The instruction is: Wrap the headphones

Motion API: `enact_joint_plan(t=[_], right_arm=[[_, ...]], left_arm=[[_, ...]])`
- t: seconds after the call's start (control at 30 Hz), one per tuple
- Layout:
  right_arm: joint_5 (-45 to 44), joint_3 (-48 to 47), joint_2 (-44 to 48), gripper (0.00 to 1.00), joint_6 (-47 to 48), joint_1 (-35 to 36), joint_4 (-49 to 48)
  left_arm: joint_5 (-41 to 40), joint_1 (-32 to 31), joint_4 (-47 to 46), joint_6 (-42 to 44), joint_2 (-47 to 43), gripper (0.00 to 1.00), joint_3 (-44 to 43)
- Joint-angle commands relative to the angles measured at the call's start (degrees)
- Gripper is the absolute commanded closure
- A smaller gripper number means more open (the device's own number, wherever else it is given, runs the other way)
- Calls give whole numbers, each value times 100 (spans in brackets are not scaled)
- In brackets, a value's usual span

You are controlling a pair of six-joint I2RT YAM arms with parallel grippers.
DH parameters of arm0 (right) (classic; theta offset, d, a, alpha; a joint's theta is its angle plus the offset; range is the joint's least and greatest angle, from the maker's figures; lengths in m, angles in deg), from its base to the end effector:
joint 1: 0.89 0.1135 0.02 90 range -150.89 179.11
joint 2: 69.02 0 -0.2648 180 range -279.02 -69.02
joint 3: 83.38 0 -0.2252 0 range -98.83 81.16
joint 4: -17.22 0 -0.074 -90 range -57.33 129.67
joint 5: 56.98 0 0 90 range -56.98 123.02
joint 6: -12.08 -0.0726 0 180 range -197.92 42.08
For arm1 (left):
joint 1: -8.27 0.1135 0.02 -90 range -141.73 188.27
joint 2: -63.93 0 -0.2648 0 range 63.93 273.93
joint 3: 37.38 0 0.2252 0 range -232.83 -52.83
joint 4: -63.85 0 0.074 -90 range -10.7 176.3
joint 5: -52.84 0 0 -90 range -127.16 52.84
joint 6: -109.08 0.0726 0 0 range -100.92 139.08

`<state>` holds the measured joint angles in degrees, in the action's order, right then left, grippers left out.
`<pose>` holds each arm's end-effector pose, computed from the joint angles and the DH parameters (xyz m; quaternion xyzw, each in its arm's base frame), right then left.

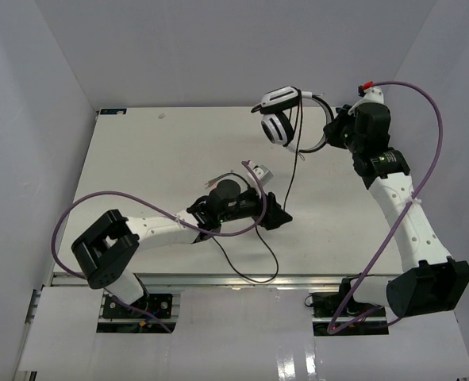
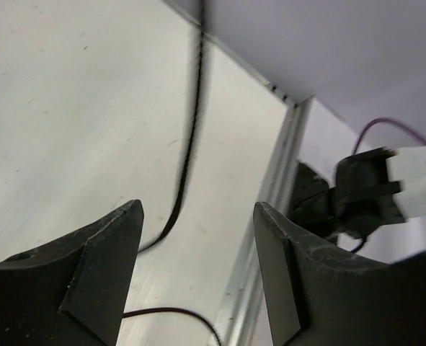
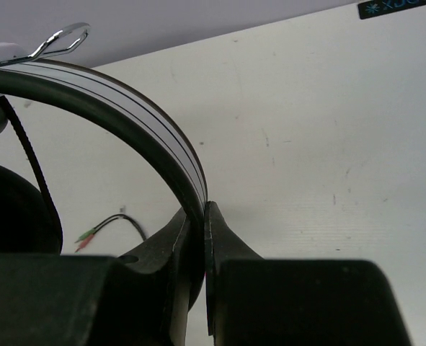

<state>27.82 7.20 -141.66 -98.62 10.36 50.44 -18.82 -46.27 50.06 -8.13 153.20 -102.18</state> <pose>0.2925 0.0515 0.3898 0.0930 0.7952 0.1297 0.5850 0.1914 -0.3081 0.2585 0.2784 0.7145 -0.5051 0.3961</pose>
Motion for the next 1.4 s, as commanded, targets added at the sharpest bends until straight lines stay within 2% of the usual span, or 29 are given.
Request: enact_joint_plan(t=[0.0,0.07,0.13,0.17,0.2,0.27,0.33,0.4,0.5,0.67,0.77,0.9,0.97,1.2,1.27,1.33,1.37], right_arm=[[1087,-683,459,92,-595,-168,-272],[1351,-807,503,92,-675,-290,-201],[1588,-958,516,92,-716,-410,-148],[1741,-1074,521,92,-716,-493,-106],[1853,-1160,523,92,-716,-570,-65],[2008,-1257,528,92,-716,-684,-10],[2081,-1253,573,92,-625,-711,15],[1990,-1197,607,92,-533,-712,16],[1831,-1156,637,92,-320,-712,8],[1986,-1154,630,92,-327,-720,30],[2150,-1156,628,92,-426,-720,39],[2365,-1165,646,92,-470,-720,86],[2421,-1218,658,92,-434,-720,154],[2546,-1349,765,92,-382,-725,284],[2561,-1321,815,92,-374,-720,289],[2577,-1278,830,92,-374,-720,289],[2605,-1262,830,92,-391,-720,289]], left_arm=[[-115,22,-621,1357,465,31,194],[-112,22,-516,1621,783,45,119],[-130,22,-372,1779,1025,55,38],[-167,22,-334,1849,1123,65,33],[-203,24,-344,1882,1172,70,53],[-252,30,-437,1900,1203,73,118],[-203,30,-782,1895,1099,64,268],[-199,15,-1149,1903,958,45,450],[-662,-70,-1413,2394,436,23,729],[-1202,-172,-1692,3385,15,14,1121],[-1264,-172,-1533,3608,384,13,817],[-806,-172,-1742,3661,952,13,392],[-655,-172,-1684,3590,1460,13,-156],[-1147,-145,-963,3732,2384,17,-1471],[-1162,-107,-964,3724,2453,22,-1562],[-1096,-75,-935,3669,2507,33,-1621],[-1085,-69,-935,3636,2524,43,-1627]])
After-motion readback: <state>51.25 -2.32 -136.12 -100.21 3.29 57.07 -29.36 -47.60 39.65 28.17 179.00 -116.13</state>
